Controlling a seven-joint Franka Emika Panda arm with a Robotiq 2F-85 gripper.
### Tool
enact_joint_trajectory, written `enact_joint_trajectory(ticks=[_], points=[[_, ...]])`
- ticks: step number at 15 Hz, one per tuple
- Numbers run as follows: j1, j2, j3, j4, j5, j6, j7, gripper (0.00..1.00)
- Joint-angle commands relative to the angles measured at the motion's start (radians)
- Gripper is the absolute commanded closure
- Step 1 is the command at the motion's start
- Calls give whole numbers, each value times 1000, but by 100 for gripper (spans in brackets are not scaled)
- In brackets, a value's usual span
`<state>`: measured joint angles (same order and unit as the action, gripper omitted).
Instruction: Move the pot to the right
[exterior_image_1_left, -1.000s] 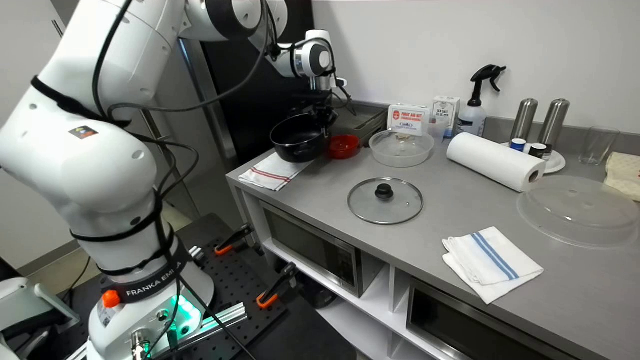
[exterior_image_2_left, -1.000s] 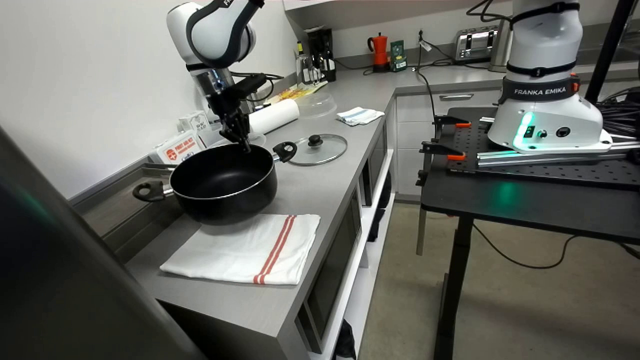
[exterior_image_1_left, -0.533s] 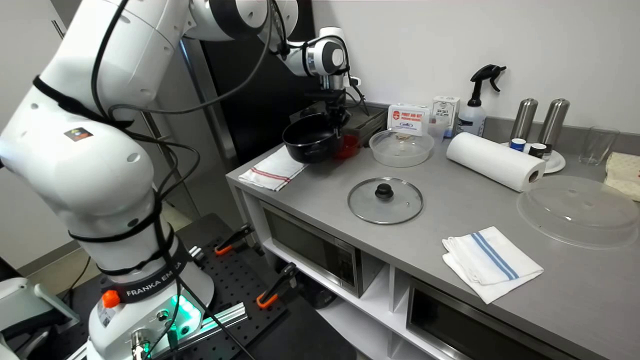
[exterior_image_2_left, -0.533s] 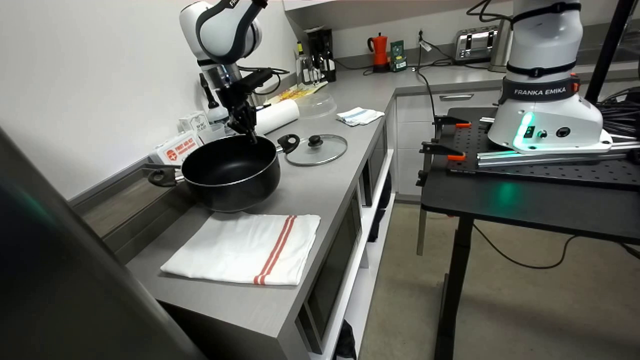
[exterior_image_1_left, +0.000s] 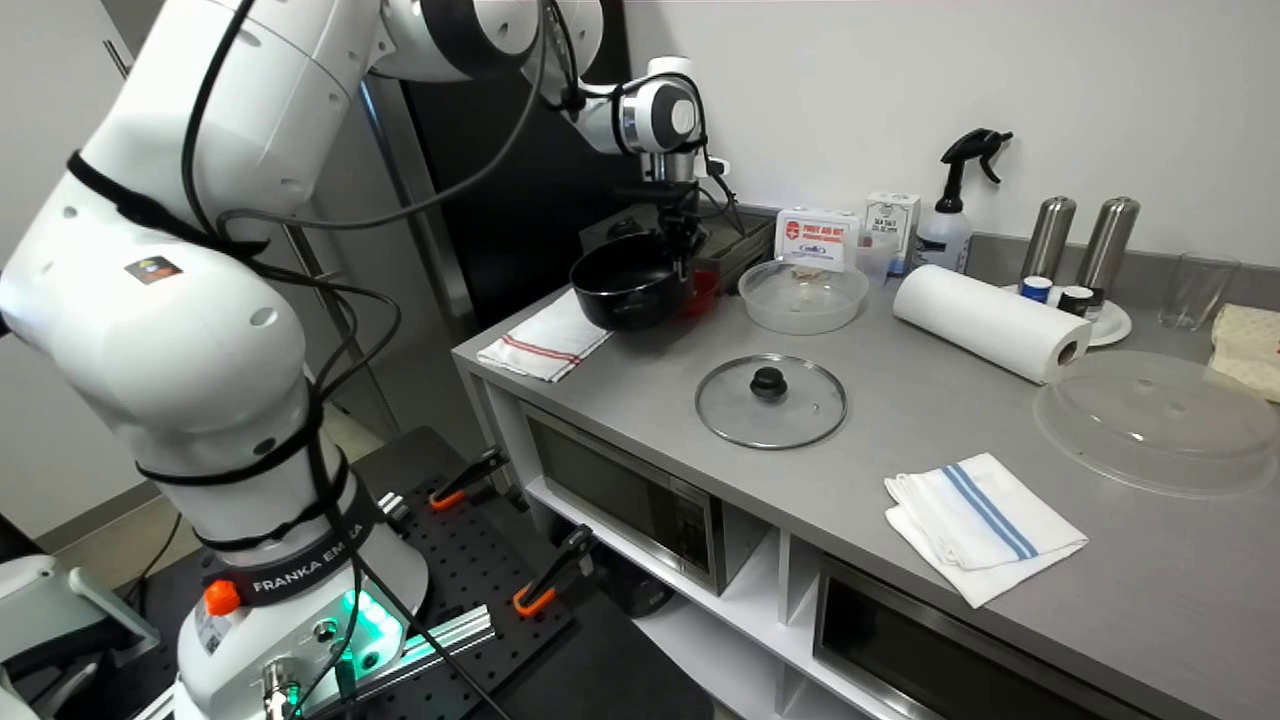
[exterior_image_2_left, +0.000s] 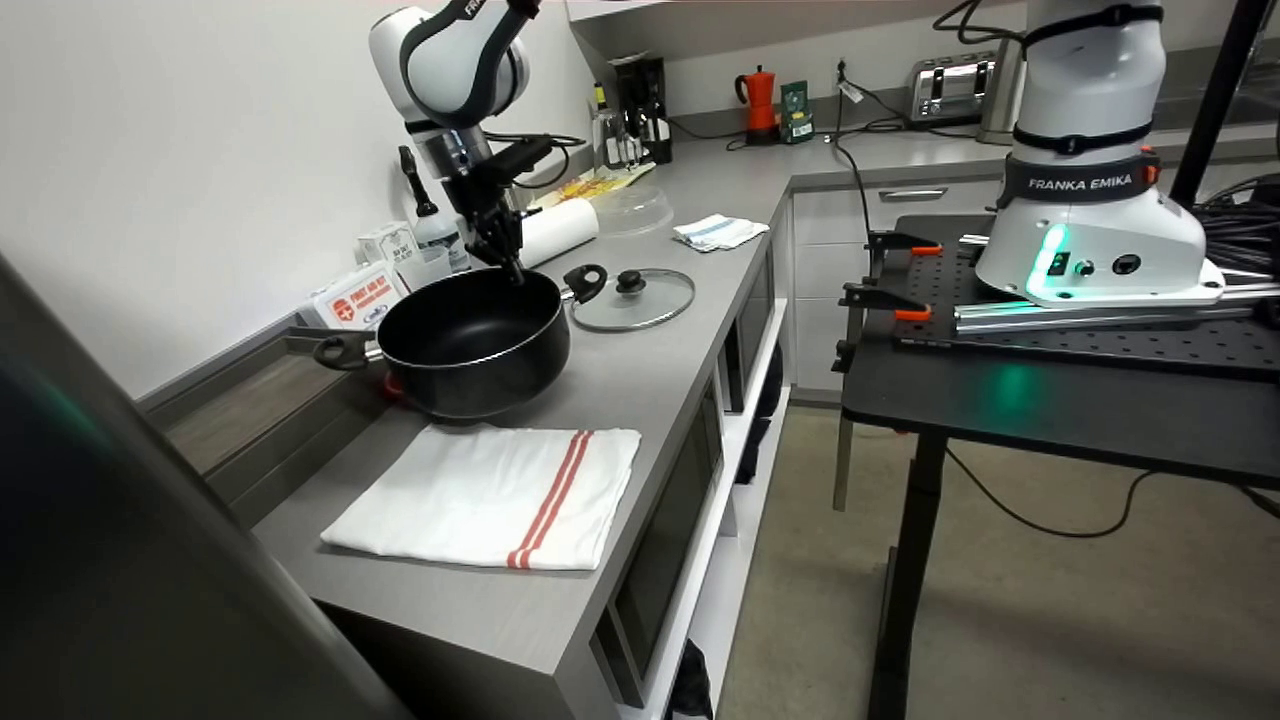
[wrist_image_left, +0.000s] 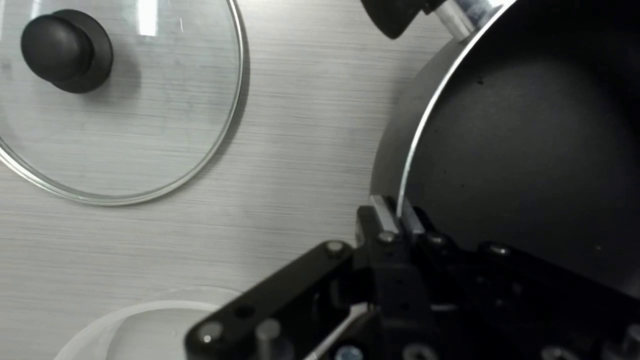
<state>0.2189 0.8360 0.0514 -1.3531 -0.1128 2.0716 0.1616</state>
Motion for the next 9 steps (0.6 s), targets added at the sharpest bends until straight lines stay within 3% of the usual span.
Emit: enact_joint_trajectory(ticks=[1,9], points=[[-8,-63,-2,-48,19,-18,5,99],[-25,-150,-6,-203,6,12,-5,99]])
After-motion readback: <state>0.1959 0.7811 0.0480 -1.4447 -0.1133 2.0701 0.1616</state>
